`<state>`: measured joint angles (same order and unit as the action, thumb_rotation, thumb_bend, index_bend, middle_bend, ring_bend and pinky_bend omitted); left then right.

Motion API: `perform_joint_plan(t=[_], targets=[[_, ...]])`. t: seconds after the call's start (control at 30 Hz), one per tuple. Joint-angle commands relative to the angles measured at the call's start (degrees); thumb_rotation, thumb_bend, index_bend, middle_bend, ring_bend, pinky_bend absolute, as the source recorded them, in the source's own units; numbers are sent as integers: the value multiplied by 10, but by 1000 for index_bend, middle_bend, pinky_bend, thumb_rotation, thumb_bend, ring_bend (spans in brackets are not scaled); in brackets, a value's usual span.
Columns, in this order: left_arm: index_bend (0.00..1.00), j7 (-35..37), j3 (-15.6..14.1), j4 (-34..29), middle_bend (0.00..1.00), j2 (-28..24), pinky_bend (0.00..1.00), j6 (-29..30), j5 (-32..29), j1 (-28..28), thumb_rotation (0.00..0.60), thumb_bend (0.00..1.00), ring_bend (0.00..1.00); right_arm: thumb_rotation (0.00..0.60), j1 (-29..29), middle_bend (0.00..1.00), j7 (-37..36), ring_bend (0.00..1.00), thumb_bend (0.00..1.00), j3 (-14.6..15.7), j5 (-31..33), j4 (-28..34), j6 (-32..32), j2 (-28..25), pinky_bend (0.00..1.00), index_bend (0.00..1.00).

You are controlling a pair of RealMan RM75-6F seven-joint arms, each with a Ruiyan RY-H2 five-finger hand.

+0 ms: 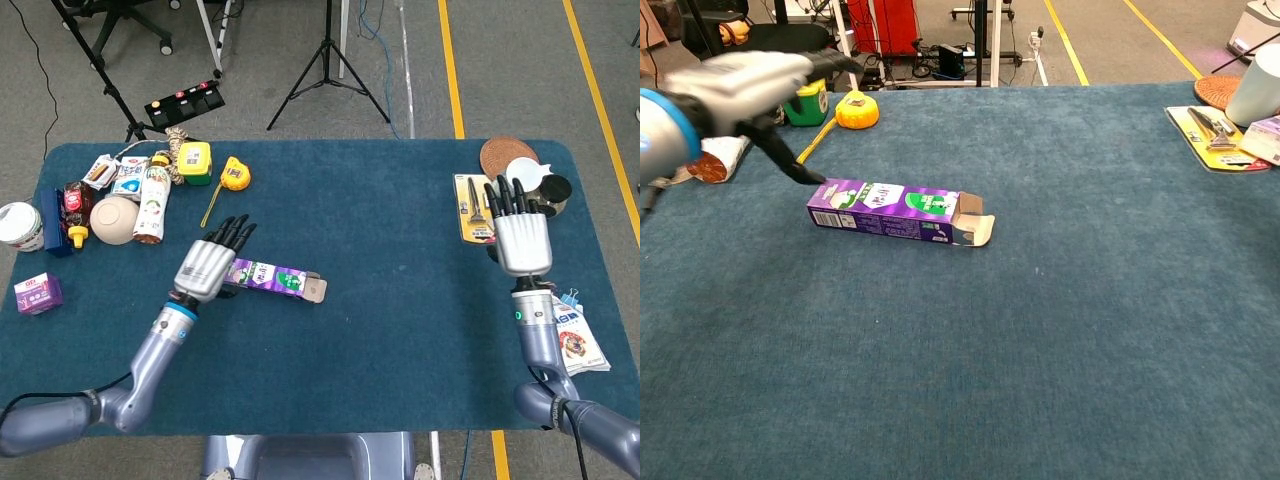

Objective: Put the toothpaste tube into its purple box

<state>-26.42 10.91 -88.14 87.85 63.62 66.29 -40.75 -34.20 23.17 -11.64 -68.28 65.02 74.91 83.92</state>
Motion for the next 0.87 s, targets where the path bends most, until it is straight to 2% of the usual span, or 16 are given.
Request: perform_joint_plan(t=[0.03,0.23,0.5,0.57,0.63,0.87], targets=[[0,71,-35,-57,0,-81,267,69,63,66,600,51,0,600,27,69,-78,78,0,-1,4,-5,-23,-28,296,101],[0,179,-86,-69,0,-165,239,149,123,153,600,49,0,600,62,55,-145,69,0,9,-12,43,-18,-70,270,101],[0,364,-145,-2,0,-198,233,250,176,269,600,49,0,600,121,52,-202,65,0,46,-73,163,28,-133,221,101],[0,363,-161,0,0,-209,231,296,191,309,600,50,0,600,154,52,-209,65,0,76,-127,213,82,-142,210,101],[0,343,-162,-10,0,-210,230,324,194,331,600,49,0,600,173,52,-200,65,0,87,-149,229,110,-142,202,103],[0,302,-159,-46,0,-223,227,317,183,355,600,50,0,600,204,52,-161,60,0,98,-181,253,150,-132,172,120]])
